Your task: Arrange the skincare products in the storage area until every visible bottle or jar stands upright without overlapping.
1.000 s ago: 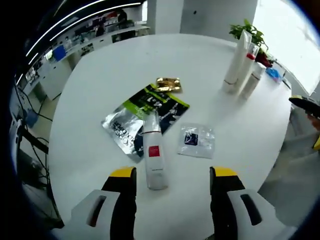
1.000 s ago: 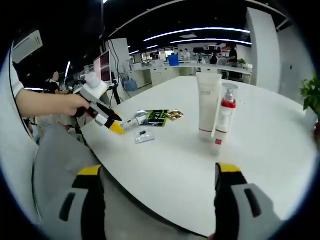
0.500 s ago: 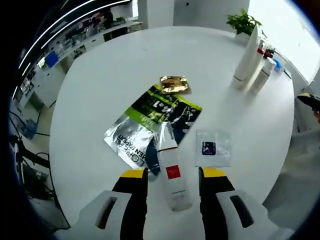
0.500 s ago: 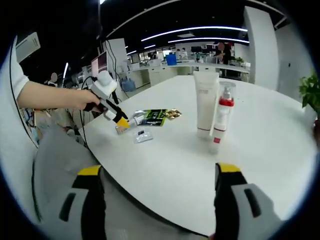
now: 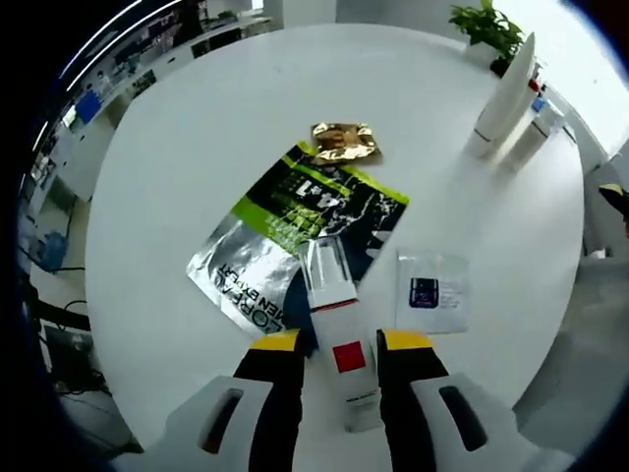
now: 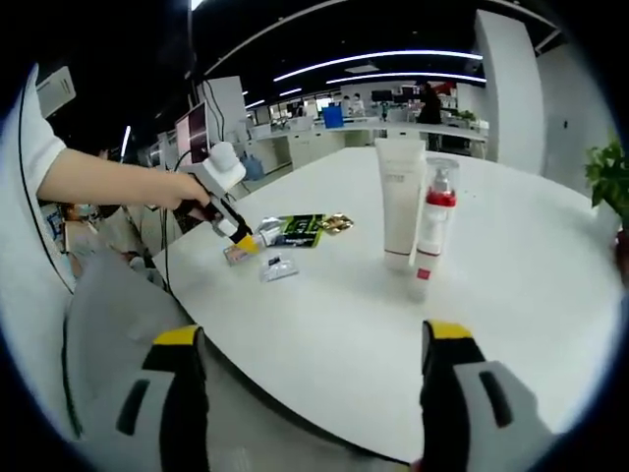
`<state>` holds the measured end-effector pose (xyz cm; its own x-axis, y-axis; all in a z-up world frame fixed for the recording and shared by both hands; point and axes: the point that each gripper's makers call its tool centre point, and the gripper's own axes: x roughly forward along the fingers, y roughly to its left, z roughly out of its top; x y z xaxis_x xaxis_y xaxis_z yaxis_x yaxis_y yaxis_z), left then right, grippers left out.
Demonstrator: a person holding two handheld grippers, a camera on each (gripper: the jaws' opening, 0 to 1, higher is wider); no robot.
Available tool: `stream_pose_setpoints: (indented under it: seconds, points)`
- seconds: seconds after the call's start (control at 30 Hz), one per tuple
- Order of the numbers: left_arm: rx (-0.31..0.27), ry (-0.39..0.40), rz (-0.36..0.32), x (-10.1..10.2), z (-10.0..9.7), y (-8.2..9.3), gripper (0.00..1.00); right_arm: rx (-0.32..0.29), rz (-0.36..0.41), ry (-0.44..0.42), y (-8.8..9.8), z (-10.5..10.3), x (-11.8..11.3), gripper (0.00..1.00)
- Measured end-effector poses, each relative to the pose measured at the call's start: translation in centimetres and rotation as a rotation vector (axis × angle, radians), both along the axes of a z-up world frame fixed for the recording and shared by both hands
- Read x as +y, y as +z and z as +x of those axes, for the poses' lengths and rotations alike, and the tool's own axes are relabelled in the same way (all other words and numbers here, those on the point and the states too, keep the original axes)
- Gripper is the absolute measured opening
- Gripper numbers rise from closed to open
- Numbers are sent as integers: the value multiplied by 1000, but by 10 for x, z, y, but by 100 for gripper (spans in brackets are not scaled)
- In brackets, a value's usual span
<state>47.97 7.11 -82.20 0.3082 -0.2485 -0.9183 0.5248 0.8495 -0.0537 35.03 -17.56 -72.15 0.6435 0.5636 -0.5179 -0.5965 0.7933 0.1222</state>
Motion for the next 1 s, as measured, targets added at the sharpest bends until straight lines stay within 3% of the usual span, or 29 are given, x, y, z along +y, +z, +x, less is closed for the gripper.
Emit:
stream_pose_setpoints:
  seconds: [0.27,0.47,1.0]
  points:
    - [22,7,44,3,2,-2,20,1,1,-2,0,0,0,91]
    - [27,27,38,4,2,-2,18,1,3,-3,0,0,-1,91]
    - [-20,41,3,1,-1,8,18,-4,2,2,0,0,0,90]
